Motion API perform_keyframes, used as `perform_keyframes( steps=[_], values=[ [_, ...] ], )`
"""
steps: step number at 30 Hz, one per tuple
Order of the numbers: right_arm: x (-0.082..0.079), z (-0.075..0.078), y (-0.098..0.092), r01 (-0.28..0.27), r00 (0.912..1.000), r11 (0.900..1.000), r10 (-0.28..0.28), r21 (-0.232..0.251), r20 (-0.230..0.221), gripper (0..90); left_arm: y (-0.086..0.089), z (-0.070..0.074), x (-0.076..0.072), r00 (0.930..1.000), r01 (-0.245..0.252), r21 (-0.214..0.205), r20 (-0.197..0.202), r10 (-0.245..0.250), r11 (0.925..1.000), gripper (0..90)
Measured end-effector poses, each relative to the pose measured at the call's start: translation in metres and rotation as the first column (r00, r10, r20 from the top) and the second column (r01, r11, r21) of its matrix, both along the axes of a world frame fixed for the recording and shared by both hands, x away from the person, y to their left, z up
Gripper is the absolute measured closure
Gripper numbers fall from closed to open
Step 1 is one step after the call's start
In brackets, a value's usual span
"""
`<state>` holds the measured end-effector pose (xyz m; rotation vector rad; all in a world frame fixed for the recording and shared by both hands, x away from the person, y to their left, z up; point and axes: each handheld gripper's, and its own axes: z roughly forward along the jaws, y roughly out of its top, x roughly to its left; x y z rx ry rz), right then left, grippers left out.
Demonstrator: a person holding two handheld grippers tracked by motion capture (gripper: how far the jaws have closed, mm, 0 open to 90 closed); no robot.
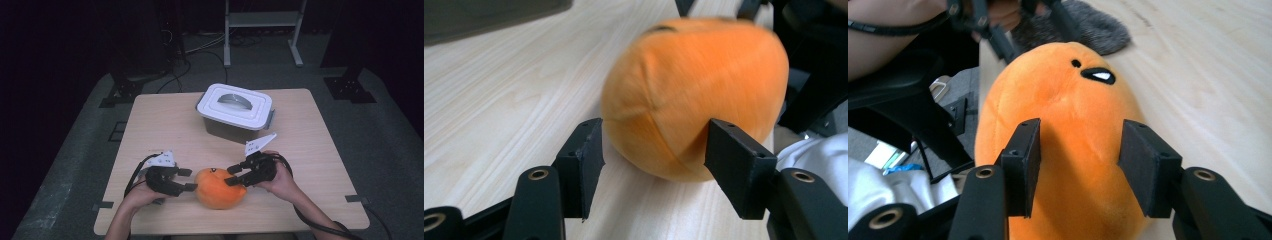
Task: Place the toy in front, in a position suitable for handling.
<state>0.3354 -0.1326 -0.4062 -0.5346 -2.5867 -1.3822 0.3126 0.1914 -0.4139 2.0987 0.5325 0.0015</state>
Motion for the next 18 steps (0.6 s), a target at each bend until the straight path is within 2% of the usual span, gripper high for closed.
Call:
perform_keyframes(
  steps=[4,8,10,13,15,18],
  values=[
    [-0.011,-0.002,0.008,-0.031,0.9995,0.9995,0.031,0.003,0.009,48.9,0.0,0.004,-0.005,0.9998,0.021,-0.024,-0.002,-0.021,0.9995,38.3],
    [-0.019,-0.003,0.014,-0.055,0.9983,0.9985,0.055,0.0,0.018,48.2,-0.004,0.005,-0.009,0.9973,0.069,-0.018,-0.024,-0.07,0.9974,36.1],
    [-0.023,-0.003,0.015,-0.071,0.9973,0.9974,0.071,0.0,0.015,46.6,-0.006,0.004,-0.011,0.9963,0.079,-0.024,-0.033,-0.08,0.9966,35.5],
    [-0.023,-0.002,0.014,-0.089,0.996,0.996,0.089,0.002,0.013,43.3,-0.009,0.001,-0.012,0.9942,0.096,-0.015,-0.046,-0.097,0.9953,34.5],
    [-0.022,0.0,0.011,-0.109,0.9938,0.994,0.109,0.008,0.023,37.9,-0.011,-0.001,-0.013,0.9929,0.107,-0.003,-0.053,-0.107,0.9943,34.5],
    [-0.016,0.004,0.005,-0.091,0.9952,0.9957,0.09,0.017,0.04,35.3,-0.013,-0.004,-0.016,0.9883,0.139,0.018,-0.065,-0.138,0.9901,32.2]
  ],
)
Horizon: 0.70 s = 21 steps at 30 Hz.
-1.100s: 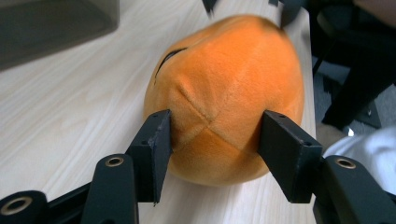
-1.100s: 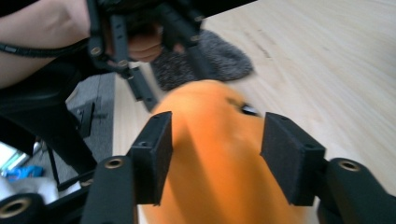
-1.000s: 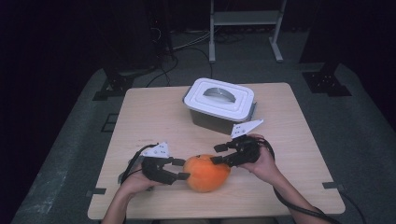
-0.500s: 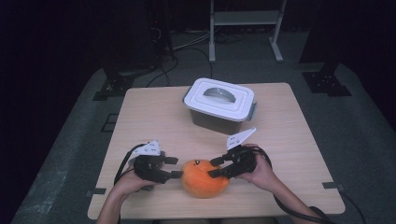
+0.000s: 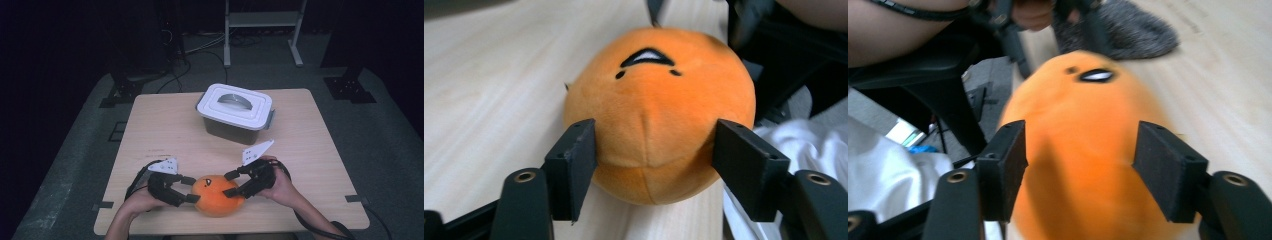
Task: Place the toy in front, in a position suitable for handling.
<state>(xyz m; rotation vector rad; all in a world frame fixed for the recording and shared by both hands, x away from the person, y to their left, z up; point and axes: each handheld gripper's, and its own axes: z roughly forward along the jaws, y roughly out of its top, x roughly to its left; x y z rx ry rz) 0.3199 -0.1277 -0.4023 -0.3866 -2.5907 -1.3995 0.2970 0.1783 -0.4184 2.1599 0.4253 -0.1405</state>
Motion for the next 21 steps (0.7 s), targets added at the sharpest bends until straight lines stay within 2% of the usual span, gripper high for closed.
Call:
perform_keyframes(
  steps=[2,4,6,7,9,13,14,15,16,18,20,21],
  values=[
    [0.01,-0.002,-0.006,0.023,0.9996,0.9997,-0.023,0.001,-0.017,34.9,0.0,-0.001,-0.001,1.0,0.006,0.009,0.0,-0.006,0.9999,30.0],
    [0.012,-0.004,-0.007,0.022,0.9995,0.9997,-0.022,-0.006,-0.024,34.6,0.001,-0.002,-0.001,1.0,0.006,0.011,0.001,-0.006,0.9999,29.8],
    [0.015,-0.015,-0.005,-0.002,0.9983,0.9988,-0.001,-0.05,-0.058,29.9,0.0,-0.005,-0.001,0.9998,0.015,0.024,-0.013,-0.015,0.9996,27.6],
    [0.015,-0.015,-0.005,-0.002,0.9983,0.9988,-0.001,-0.05,-0.058,29.9,0.0,-0.005,-0.001,0.9998,0.015,0.024,-0.013,-0.015,0.9996,26.2],
    [0.015,-0.022,-0.001,-0.024,0.9946,0.9984,0.018,-0.051,-0.102,27.8,-0.003,-0.008,-0.002,0.9992,0.038,0.049,-0.017,-0.037,0.9981,25.5],
    [0.012,-0.028,0.005,-0.034,0.9926,0.9976,0.026,-0.06,-0.119,30.1,-0.004,-0.01,-0.002,0.9989,0.04,0.05,-0.025,-0.039,0.9979,24.5],
    [0.012,-0.028,0.005,-0.028,0.9914,0.9977,0.02,-0.061,-0.129,32.7,-0.003,-0.011,-0.001,0.999,0.038,0.046,-0.026,-0.037,0.9982,24.8],
    [0.01,-0.028,0.005,-0.011,0.9897,0.997,0.0,-0.076,-0.143,43.7,-0.004,-0.011,-0.001,0.9991,0.035,0.038,-0.024,-0.034,0.9987,25.6],
    [0.01,-0.028,0.005,-0.011,0.9897,0.997,0.0,-0.076,-0.143,43.7,-0.004,-0.011,0.0,0.9992,0.035,0.034,-0.022,-0.034,0.9988,25.6],
    [0.006,-0.025,0.005,-0.008,0.9927,0.9958,-0.004,-0.092,-0.121,54.1,-0.005,-0.01,0.0,0.999,0.041,0.034,-0.018,-0.04,0.9986,26.0],
    [0.002,-0.02,0.002,-0.003,0.9961,0.9963,-0.005,-0.086,-0.088,62.2,-0.007,-0.008,0.001,0.9991,0.043,0.032,-0.007,-0.043,0.9986,26.3],
    [0.002,-0.02,0.002,-0.003,0.9961,0.9963,-0.005,-0.086,-0.088,62.2,-0.007,-0.006,0.001,0.999,0.044,0.034,0.0,-0.044,0.9984,26.3]
  ],
)
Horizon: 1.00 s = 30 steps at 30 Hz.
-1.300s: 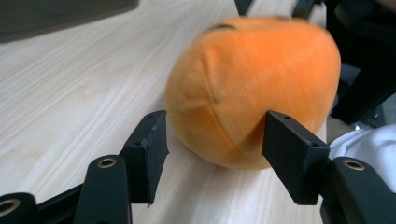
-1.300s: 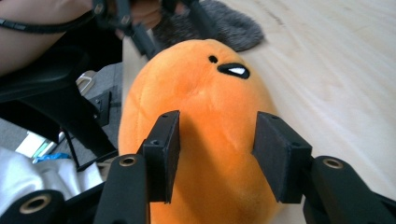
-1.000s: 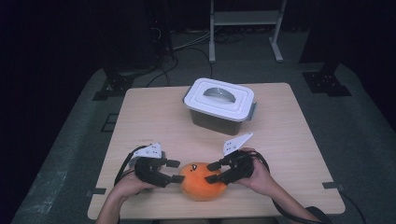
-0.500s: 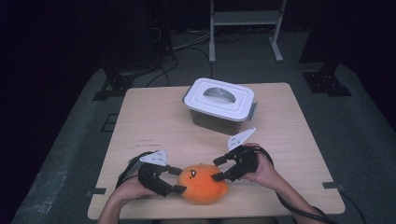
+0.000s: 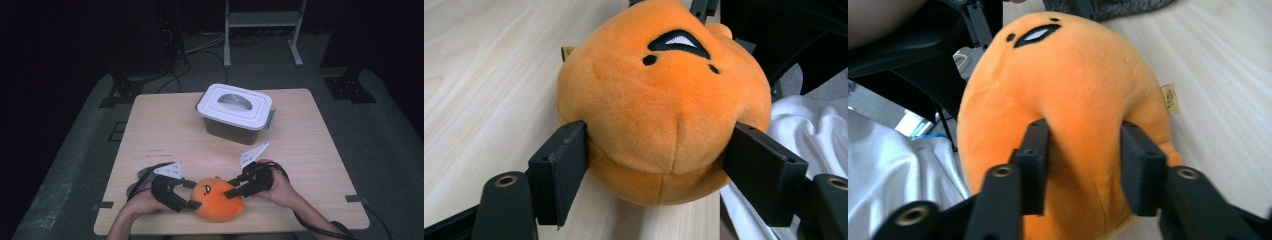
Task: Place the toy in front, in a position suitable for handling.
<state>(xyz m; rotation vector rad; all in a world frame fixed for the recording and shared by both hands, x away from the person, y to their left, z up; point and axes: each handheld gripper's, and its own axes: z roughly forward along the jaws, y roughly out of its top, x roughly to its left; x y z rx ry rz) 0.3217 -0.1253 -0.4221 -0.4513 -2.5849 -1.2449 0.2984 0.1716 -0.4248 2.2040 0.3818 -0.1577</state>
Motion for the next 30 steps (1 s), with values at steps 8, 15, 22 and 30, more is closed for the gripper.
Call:
perform_keyframes(
  steps=[8,15,22,30],
  values=[
    [-0.003,0.023,-0.017,0.078,0.9915,0.9969,-0.077,-0.006,0.105,64.3,-0.019,0.003,0.015,0.9968,-0.062,0.023,0.052,0.061,0.9978,30.5],
    [-0.001,0.013,-0.04,0.199,0.9747,0.98,-0.196,-0.012,0.107,62.3,-0.039,-0.005,0.032,0.9901,-0.117,0.025,0.081,0.115,0.9928,23.0],
    [-0.005,0.012,-0.042,0.201,0.9731,0.9796,-0.199,-0.005,0.116,56.8,-0.036,-0.005,0.029,0.988,-0.12,0.023,0.101,0.117,0.9925,21.2],
    [-0.002,0.015,-0.052,0.215,0.9691,0.974,-0.222,0.072,0.109,47.6,-0.027,0.002,0.021,0.9839,-0.144,-0.025,0.104,0.145,0.9893,19.6]
  ],
)
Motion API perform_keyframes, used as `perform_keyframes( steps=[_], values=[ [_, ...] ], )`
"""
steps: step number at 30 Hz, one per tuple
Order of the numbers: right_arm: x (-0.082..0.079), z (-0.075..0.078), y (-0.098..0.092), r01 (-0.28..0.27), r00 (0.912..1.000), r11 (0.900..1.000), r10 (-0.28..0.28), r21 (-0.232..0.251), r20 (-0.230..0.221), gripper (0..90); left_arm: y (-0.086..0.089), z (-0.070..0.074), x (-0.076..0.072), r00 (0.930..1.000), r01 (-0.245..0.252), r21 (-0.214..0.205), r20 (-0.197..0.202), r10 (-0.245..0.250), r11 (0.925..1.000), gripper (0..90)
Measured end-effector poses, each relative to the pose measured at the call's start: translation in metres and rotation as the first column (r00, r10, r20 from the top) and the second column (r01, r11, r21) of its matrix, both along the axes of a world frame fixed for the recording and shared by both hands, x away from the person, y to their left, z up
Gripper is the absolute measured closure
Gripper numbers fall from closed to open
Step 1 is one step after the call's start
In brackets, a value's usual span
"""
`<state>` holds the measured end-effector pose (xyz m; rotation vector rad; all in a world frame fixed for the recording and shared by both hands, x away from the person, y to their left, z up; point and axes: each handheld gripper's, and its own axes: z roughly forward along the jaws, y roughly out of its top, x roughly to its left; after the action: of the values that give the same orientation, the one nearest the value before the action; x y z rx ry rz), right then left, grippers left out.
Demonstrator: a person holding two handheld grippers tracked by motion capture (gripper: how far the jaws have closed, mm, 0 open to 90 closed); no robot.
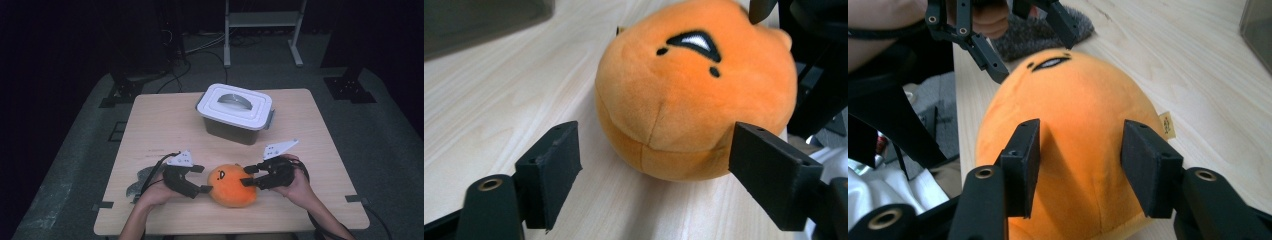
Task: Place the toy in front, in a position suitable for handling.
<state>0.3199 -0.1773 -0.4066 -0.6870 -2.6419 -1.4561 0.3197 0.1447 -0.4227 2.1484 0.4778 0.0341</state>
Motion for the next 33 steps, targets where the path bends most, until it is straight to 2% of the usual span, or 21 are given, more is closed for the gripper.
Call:
perform_keyframes(
  steps=[7,11,13,16,19,20,24,28,33],
  values=[
    [0.005,0.001,-0.01,0.014,0.9998,0.9998,-0.014,0.017,0.015,37.8,0.006,0.002,-0.01,0.9994,-0.016,-0.004,0.03,0.016,0.9999,18.3],
    [0.01,0.001,-0.021,0.048,0.9985,0.9984,-0.049,0.028,0.026,31.9,0.013,0.002,-0.012,0.998,-0.049,-0.03,0.038,0.05,0.9984,16.9],
    [0.011,0.001,-0.023,0.055,0.9981,0.9981,-0.055,0.029,0.028,30.5,0.016,0.0,-0.014,0.996,-0.07,-0.055,0.052,0.073,0.996,15.6],
    [0.015,0.0,-0.033,0.085,0.9956,0.9958,-0.086,0.035,0.038,28.9,0.019,-0.001,-0.015,0.9917,-0.098,-0.057,0.078,0.102,0.9936,13.5],
    [0.018,-0.003,-0.039,0.106,0.9935,0.9935,-0.108,0.042,0.036,28.1,0.022,0.0,-0.015,0.988,-0.125,-0.09,0.079,0.133,0.988,11.6],
    [0.019,-0.004,-0.042,0.117,0.9925,0.9922,-0.118,0.045,0.031,28.1,0.024,0.0,-0.015,0.9868,-0.132,-0.09,0.082,0.14,0.9871,10.7],
    [0.023,-0.009,-0.049,0.145,0.9889,0.9888,-0.146,0.035,0.028,27.7,0.031,0.0,-0.015,0.9803,-0.163,-0.09,0.097,0.172,0.9825,9.6],
    [0.026,-0.01,-0.057,0.161,0.9868,0.9854,-0.162,0.055,0.01,27.7,0.04,0.002,-0.019,0.9663,-0.21,-0.088,0.132,0.221,0.9737,9.6],
    [0.03,-0.008,-0.067,0.178,0.9839,0.9824,-0.179,0.057,0.007,27.7,0.047,0.005,-0.027,0.9558,-0.243,-0.096,0.147,0.255,0.9654,7.8]
  ],
)
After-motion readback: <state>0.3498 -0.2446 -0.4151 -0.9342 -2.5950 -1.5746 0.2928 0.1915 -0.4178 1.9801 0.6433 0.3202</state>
